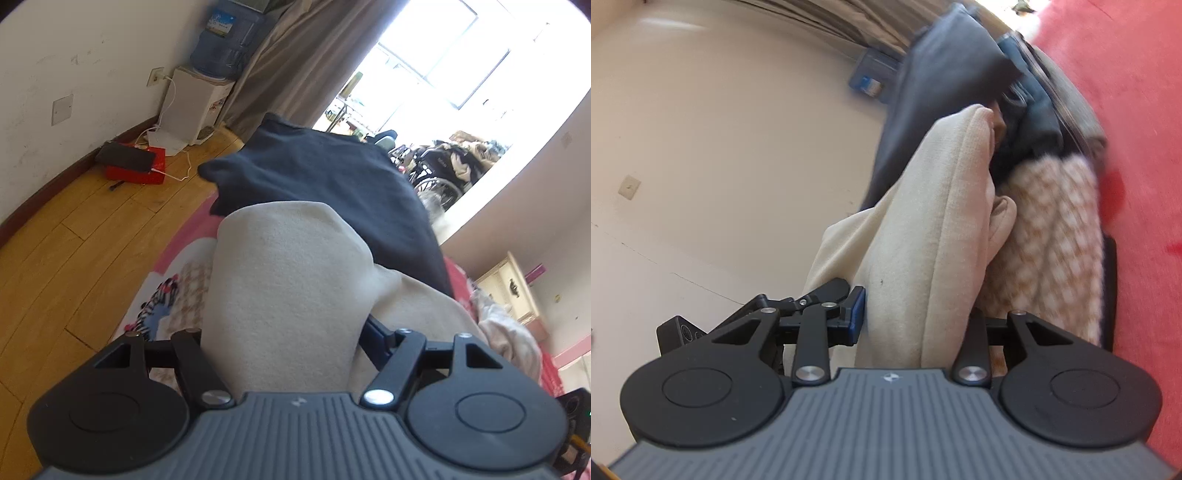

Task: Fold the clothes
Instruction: 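Carry the folded beige hoodie with both tools toward the clothes stack, then lower the hoodie onto the clothes stack and open both tools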

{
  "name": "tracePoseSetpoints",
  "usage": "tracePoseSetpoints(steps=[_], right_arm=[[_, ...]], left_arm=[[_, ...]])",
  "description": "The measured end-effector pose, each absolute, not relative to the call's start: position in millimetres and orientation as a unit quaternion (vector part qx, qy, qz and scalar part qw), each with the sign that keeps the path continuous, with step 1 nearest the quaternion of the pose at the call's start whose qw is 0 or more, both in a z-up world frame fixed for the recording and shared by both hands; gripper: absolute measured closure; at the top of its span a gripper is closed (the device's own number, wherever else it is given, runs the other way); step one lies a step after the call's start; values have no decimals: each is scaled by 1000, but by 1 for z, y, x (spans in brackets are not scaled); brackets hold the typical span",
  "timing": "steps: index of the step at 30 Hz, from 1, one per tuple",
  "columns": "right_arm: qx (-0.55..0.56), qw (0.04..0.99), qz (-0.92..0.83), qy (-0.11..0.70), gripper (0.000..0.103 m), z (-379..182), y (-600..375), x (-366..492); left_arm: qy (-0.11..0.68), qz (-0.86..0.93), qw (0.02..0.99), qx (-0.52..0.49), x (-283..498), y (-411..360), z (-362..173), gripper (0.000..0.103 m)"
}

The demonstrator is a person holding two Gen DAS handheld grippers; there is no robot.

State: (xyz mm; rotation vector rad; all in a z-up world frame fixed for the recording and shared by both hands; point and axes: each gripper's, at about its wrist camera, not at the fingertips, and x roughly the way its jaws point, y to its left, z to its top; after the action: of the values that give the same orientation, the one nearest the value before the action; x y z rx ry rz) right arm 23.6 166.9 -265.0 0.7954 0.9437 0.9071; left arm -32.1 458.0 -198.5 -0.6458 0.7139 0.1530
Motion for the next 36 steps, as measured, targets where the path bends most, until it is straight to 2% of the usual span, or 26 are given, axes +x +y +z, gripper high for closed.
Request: tracePoseSetpoints(steps=[2,4,7,9,11,15,20,23,26,29,32,36], right_arm=[[339,733,412,422,72,-268,169,25],[317,745,413,417,71,-271,171,27],[326,723,420,441,67,-295,166,31],[337,710,424,449,63,-298,157,31],[339,711,422,449,48,-287,144,28],[303,739,423,429,46,-254,109,15],[180,824,444,302,71,-195,109,-29],[118,853,444,248,80,-175,135,-20],[97,864,443,217,80,-165,142,-23],[92,869,432,225,80,-175,135,-16],[97,859,424,270,80,-201,136,6],[97,868,384,298,80,-222,108,-7]], left_arm=[[349,81,879,-316,-26,458,-210,31],[377,102,869,-303,-18,459,-232,25],[379,104,862,-321,-20,464,-240,22],[382,110,860,-320,-22,465,-229,24],[380,106,865,-309,-28,461,-214,31],[349,89,891,-277,-51,448,-181,32],[330,104,906,-243,-45,436,-167,32],[338,109,908,-221,-35,432,-169,32],[367,103,898,-222,-49,443,-174,32],[389,127,883,-232,-70,463,-183,32],[372,143,883,-250,-95,475,-181,31],[326,158,904,-227,-104,467,-158,32]])
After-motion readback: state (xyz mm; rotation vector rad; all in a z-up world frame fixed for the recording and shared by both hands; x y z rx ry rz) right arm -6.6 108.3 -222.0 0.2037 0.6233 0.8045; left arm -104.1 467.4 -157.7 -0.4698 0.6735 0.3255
